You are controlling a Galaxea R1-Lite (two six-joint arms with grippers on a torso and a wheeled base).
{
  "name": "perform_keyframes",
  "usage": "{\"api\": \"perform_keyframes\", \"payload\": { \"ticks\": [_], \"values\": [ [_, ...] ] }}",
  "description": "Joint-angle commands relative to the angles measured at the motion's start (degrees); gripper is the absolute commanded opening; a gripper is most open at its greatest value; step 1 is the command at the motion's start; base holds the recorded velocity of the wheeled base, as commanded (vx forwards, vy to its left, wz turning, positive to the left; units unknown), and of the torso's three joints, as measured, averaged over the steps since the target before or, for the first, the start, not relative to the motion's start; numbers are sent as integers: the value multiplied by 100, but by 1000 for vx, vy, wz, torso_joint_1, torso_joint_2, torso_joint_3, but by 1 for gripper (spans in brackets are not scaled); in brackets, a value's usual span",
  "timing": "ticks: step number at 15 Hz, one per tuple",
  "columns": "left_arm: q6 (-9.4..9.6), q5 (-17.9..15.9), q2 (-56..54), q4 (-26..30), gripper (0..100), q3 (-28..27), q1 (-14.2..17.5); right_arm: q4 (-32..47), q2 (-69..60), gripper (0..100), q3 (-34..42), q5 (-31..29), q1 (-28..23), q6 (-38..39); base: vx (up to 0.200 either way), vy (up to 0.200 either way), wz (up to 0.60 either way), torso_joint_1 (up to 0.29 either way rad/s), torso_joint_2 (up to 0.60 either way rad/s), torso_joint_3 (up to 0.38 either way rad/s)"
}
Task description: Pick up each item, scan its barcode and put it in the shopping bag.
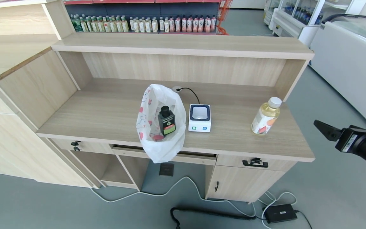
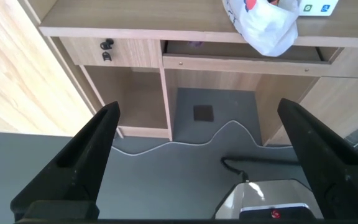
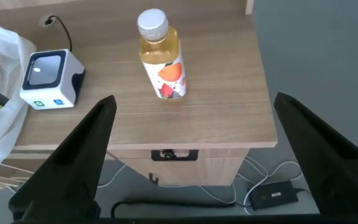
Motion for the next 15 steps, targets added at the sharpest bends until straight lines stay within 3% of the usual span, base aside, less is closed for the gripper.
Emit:
{"api": "perform_keyframes", "payload": {
  "ticks": [1,8,15],
  "values": [
    [6,0,-9,2,100,0,2,1,16,100,18,3,-38,-1,200,0,0,17,2,-2],
    [-12,0,-9,2,100,0,2,27,25,100,159,-23,-205,-36,200,0,0,4,4,2],
    [-20,0,-18,-7,100,0,2,1,-72,100,950,-32,-486,-282,0,0,0,0,0,0]
  ]
}}
